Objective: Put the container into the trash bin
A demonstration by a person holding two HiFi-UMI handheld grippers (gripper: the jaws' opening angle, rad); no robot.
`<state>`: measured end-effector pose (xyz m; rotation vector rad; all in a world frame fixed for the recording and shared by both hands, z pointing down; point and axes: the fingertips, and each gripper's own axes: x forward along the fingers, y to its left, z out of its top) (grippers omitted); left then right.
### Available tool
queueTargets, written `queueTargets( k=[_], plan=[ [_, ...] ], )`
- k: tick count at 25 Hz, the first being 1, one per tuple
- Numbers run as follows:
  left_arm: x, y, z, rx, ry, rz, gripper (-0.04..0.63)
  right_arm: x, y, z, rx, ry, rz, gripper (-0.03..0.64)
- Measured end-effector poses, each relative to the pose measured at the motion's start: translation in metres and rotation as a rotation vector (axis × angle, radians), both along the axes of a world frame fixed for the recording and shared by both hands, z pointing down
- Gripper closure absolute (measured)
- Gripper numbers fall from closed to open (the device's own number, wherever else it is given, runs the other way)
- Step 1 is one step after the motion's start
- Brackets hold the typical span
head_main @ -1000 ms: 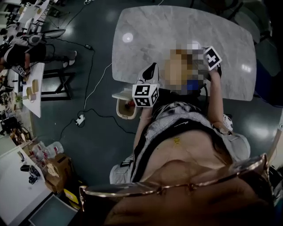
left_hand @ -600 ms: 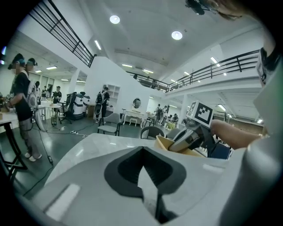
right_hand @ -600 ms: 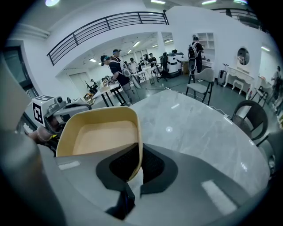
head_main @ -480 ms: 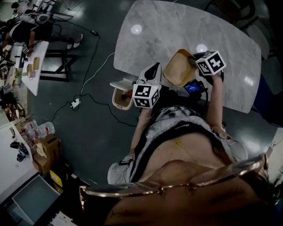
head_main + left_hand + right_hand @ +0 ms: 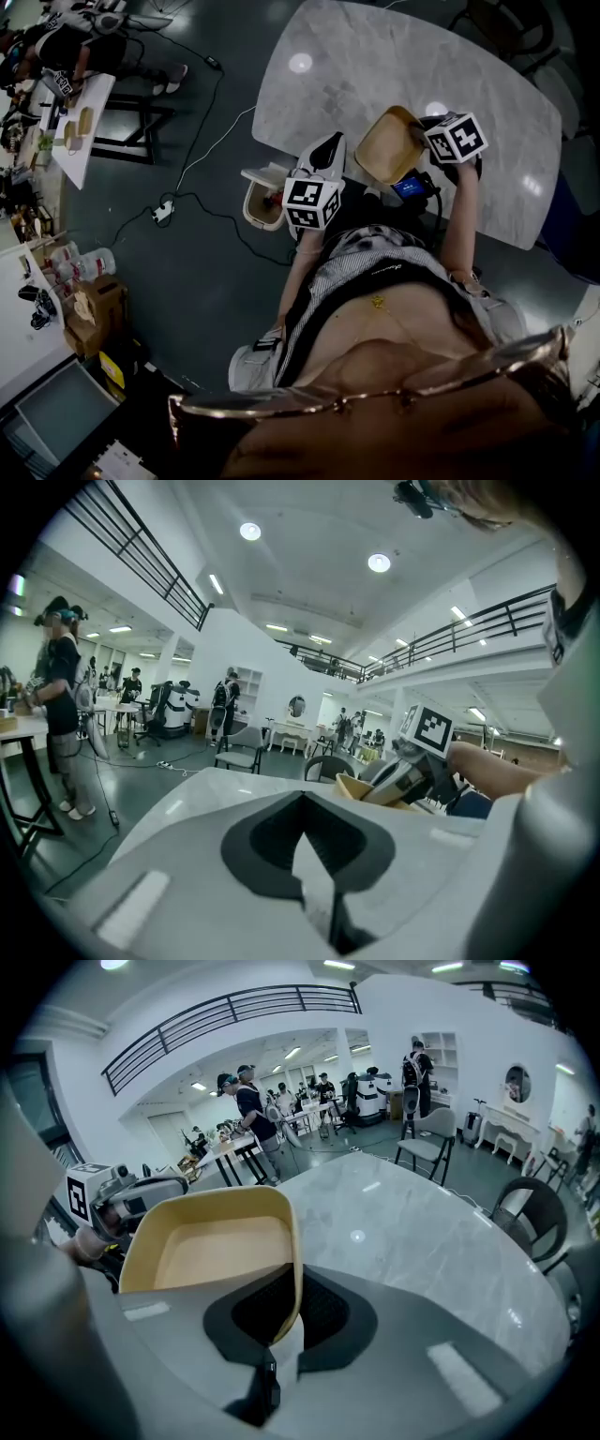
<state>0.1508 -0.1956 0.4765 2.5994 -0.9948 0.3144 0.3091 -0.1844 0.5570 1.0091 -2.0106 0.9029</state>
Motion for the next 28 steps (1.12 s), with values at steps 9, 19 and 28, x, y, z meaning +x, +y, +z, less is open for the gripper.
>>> queueTargets(
  k=[9,19,28],
  plan=[
    [-0.095,0.003,0.0,0.006,0.002,-0.097,0.595,-0.084,-0.016,-0.005,0.016,-0.016,-0.051,0.584],
    [-0.208,0.019,-0.002,0.026,0.013,-0.135,0.595,-0.206,-0.01,-0.004,0.015,-0.015,-0.12,0.584],
    [-0.31,0.049,0.001,0.041,0.019,-0.258,0.595,-0.323,0.008,-0.001,-0.003,-0.008,-0.283,0.584]
  ],
)
